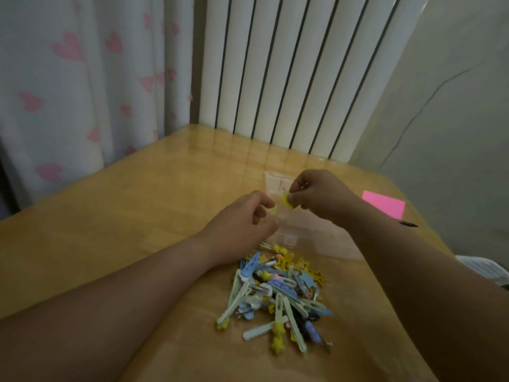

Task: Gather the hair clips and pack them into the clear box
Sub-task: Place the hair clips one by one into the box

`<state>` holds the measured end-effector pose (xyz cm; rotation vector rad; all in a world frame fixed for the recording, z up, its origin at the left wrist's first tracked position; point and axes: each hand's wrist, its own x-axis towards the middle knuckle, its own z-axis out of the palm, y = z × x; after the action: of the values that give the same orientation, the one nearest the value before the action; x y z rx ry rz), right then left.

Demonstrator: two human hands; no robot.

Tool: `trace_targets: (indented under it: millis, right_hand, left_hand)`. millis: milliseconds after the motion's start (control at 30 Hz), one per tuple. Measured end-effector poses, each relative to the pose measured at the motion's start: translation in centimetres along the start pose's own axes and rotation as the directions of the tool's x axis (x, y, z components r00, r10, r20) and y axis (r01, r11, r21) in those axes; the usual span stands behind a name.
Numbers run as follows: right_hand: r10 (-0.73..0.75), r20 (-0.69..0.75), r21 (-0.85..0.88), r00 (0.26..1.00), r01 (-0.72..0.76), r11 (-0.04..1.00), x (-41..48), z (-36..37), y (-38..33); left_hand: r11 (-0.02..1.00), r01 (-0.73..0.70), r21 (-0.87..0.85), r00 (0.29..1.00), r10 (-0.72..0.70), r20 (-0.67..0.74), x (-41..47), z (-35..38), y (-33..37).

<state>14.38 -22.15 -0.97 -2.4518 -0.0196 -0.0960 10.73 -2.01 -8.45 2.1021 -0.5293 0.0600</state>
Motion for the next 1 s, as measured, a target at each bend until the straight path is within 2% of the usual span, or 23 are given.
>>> trace_targets:
  millis: [133,200,400,500,600,667,733,800,900,1000]
  right_hand:
    - [0.090,0.026,0.013,0.996,-0.090,0.996,1.2,1.6,-0.5]
    - [0.112,0.007,-0.033,0.994,-0.112,0.993,1.5,2.1,-0.3]
    - [0.124,-0.004,-0.126,0.992,-0.124,0.984,2.0,2.7,-0.3]
    - [0.123,0.019,-0.098,0.992,-0.121,0.988,1.8,2.4,0.1]
    - [0.046,-0.113,-0.022,0.993,-0.049,0.999,0.2,1.5,0.7]
    - [-0.028,-0.226,0.032,0.974,0.036,0.999,-1.8,0.5,1.1]
    - [-0.103,-0.281,0.075,0.954,0.128,0.989,-4.4,-0.8,1.4]
    - [-0.172,-0.229,0.121,0.958,0.203,0.972,-7.1,-2.1,1.4]
    - [-0.233,-0.027,0.158,0.972,0.234,0.959,-10.3,-3.4,1.9]
    - [-0.233,0.123,0.089,0.965,0.224,0.971,-11.1,-3.3,3.2]
  left_hand:
    - [1.000,-0.004,0.018,1.000,0.004,0.000,0.1,0.0,-0.1]
    - [1.000,-0.004,0.021,1.000,0.004,0.004,0.1,0.0,-0.1]
    - [1.000,-0.007,0.028,1.000,0.007,0.004,0.0,-0.1,0.1]
    - [0.999,-0.010,0.037,1.000,0.010,0.000,-0.1,-0.1,0.2]
    - [0.999,-0.007,0.031,1.000,0.007,-0.002,-0.1,-0.1,0.2]
    - [1.000,-0.005,0.024,1.000,0.006,-0.002,-0.1,-0.1,0.2]
    - [1.000,-0.001,0.016,1.000,0.001,0.000,-0.1,-0.1,0.3]
    - [1.000,0.001,0.018,1.000,-0.001,-0.006,-0.1,-0.1,0.3]
    - [1.000,0.002,0.019,1.000,-0.002,-0.019,-0.2,0.0,0.4]
    - [1.000,0.008,0.010,0.999,-0.008,-0.032,-0.2,0.1,0.4]
